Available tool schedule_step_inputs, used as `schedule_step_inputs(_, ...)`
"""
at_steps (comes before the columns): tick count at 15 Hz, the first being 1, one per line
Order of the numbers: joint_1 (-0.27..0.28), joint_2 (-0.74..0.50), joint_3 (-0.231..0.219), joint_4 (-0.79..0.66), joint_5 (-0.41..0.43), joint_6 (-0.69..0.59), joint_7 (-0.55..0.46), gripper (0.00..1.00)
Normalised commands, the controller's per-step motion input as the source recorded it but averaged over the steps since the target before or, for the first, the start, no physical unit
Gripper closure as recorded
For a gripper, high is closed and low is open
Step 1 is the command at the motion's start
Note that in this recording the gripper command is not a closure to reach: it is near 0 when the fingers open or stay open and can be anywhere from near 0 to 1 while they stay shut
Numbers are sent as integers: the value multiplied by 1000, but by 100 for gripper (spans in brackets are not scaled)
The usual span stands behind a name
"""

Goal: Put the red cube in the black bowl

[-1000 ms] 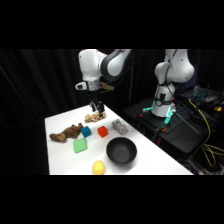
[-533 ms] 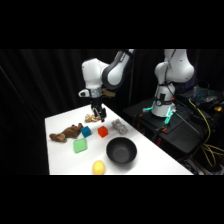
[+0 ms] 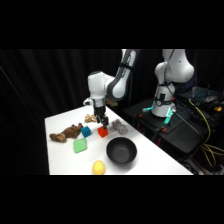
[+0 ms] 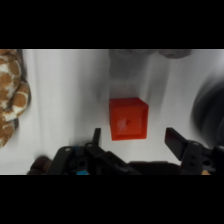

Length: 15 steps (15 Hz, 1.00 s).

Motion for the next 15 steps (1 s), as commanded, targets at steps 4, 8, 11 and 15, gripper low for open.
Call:
schedule_step_inputs(4,-92,99,112,-60,3,402,89,0)
schedule_step_inputs(8,-102,74,114,-65,-64,329,89,0)
schedule_step_inputs(11,-41,50,75,-52,-125,193,144,0)
schedule_step_inputs(15,36,-46,-17,-73,-164,98,180,100)
